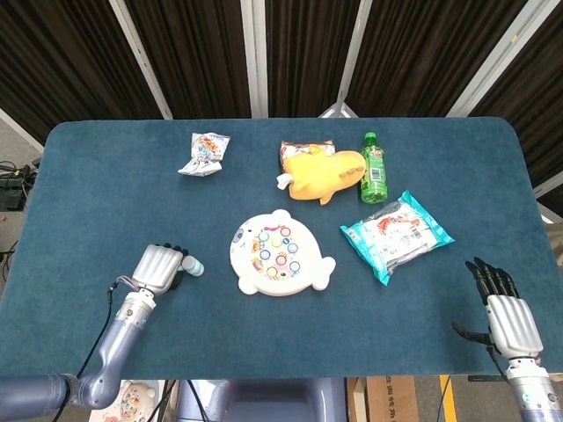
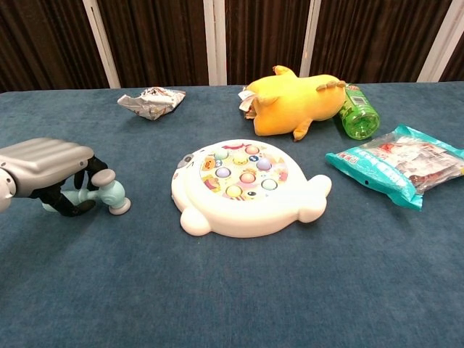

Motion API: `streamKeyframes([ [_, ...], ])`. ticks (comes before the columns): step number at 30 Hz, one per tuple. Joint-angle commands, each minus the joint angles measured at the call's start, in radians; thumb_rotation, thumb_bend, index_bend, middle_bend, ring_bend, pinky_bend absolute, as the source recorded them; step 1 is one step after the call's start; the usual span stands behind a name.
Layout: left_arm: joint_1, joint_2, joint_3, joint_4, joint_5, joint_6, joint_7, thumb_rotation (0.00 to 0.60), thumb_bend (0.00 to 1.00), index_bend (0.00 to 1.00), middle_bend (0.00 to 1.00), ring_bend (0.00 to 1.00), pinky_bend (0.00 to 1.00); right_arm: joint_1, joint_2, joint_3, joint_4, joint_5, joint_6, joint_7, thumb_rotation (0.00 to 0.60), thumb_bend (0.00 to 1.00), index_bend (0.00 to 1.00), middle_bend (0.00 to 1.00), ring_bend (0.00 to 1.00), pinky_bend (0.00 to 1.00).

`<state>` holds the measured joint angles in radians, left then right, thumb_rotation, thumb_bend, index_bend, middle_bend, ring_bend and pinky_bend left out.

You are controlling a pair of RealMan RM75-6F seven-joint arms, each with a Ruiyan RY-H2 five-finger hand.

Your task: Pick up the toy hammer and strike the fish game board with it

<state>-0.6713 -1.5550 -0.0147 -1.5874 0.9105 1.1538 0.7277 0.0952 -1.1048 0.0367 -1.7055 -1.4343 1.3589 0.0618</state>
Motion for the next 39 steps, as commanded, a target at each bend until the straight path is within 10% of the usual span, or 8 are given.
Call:
streamKeyframes([
  [1,0.003,-0.004,-0.002,0.001,-0.003,0.002,0.005,0.600,0.33,0.46,0.39,0.37,0.51,0.000,0.000,0.000,0.000,0.000,0.000,0.000,0.600,0.19,0.00,0.00,0.00,0.00],
  [39,0.065,0.121,-0.027,-0.157,0.082,0.056,-0.044,0.600,0.15,0.27,0.21,0.22,0.35,-0.001,0.004,0.000,0.002,0.001,0.000,0.006,0.600,0.19,0.00,0.00,0.00,0.00],
])
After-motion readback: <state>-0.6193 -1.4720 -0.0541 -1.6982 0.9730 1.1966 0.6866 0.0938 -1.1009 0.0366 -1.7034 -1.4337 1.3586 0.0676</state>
